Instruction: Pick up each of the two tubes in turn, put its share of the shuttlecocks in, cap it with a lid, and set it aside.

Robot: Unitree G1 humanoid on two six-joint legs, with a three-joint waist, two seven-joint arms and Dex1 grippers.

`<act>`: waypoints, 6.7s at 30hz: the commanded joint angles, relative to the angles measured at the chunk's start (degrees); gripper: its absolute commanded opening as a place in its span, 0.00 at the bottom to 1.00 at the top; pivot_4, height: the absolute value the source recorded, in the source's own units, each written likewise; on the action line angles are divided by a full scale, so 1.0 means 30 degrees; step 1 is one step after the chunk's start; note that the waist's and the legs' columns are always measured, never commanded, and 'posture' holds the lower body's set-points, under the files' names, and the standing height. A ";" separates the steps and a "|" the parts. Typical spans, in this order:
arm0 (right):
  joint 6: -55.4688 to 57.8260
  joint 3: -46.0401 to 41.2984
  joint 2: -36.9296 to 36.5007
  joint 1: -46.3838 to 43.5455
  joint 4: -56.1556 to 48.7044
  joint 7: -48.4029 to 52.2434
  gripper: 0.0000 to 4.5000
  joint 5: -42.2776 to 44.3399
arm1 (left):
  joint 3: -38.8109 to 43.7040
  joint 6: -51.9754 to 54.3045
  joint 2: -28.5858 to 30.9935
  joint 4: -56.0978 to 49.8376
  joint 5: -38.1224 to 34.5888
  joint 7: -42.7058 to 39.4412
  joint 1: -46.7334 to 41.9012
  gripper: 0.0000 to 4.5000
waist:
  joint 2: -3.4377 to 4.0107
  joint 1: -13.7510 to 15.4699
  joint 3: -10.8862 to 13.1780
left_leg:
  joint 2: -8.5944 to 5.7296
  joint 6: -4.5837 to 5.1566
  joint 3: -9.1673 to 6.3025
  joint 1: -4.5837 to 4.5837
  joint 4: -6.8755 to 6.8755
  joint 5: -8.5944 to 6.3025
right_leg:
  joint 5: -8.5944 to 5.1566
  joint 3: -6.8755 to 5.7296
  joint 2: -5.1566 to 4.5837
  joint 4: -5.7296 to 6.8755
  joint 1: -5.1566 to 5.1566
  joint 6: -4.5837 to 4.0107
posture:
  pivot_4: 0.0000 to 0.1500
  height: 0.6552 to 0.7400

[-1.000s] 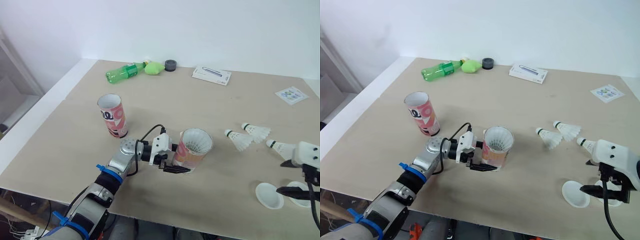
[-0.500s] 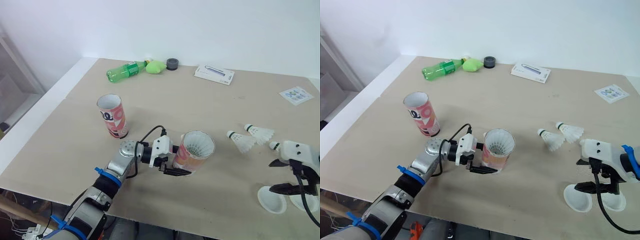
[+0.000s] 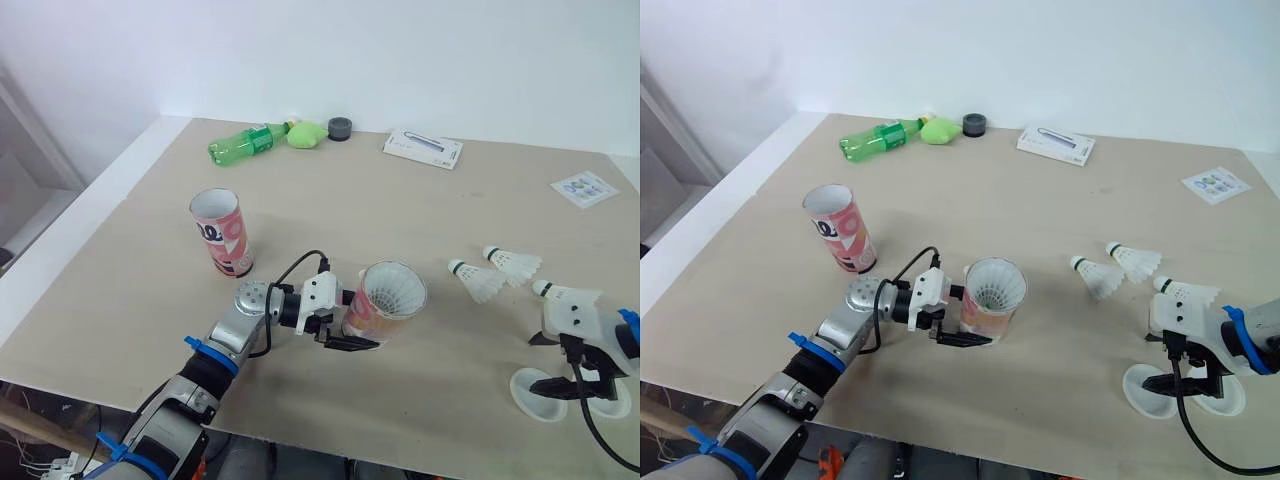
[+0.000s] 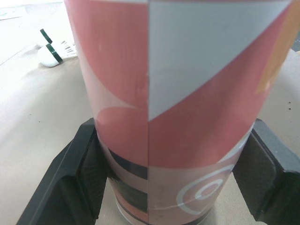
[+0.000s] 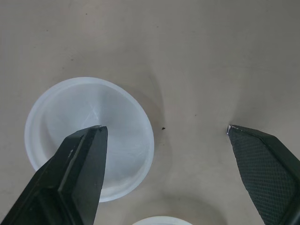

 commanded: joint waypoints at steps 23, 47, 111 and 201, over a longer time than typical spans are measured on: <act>0.0237 -0.0792 -0.0465 0.0614 -0.0456 0.1096 0.01 0.0680 | -0.0080 0.0174 -0.0004 0.1928 0.0546 -0.0019 -0.0874 0.74 | -0.0058 -0.0001 0.0023 | 0.0013 -0.0021 0.0014 0.0161 -0.0004 0.0017 | -0.0064 -0.0006 -0.0012 -0.0003 0.0157 -0.0042 | 1.00 0.87; 0.5762 0.2838 0.0026 -1.6268 -0.5525 0.3229 0.01 0.7101 | -0.0100 -0.1075 -0.0321 0.4211 0.0962 -0.0676 -0.2104 0.74 | -0.0129 -0.0008 0.0091 | 0.0042 -0.0039 0.0122 0.0122 -0.0037 0.0007 | -0.0050 -0.0013 -0.0095 -0.0046 -0.0022 -0.0081 | 1.00 0.87; -0.1282 1.0923 0.6214 -2.3081 -0.3951 0.4666 0.01 0.0003 | 0.0460 0.1941 -0.0003 0.2727 0.0466 -0.2046 -0.2186 0.74 | -0.0145 -0.0389 0.0106 | 0.0271 -0.0059 0.0011 -0.0062 -0.0075 0.0006 | 0.0086 -0.0034 0.0232 0.0054 -0.0195 -0.0288 | 1.00 0.87; 0.2016 1.2713 0.3781 -2.5510 -0.2738 0.4675 0.01 0.6795 | 0.0673 0.1796 0.0108 0.2584 0.0229 -0.1801 -0.1717 0.74 | -0.0104 -0.0406 0.0120 | 0.0356 -0.0134 -0.0001 -0.0025 -0.0073 0.0047 | 0.0119 -0.0034 0.0306 0.0085 -0.0202 -0.0373 | 1.00 0.87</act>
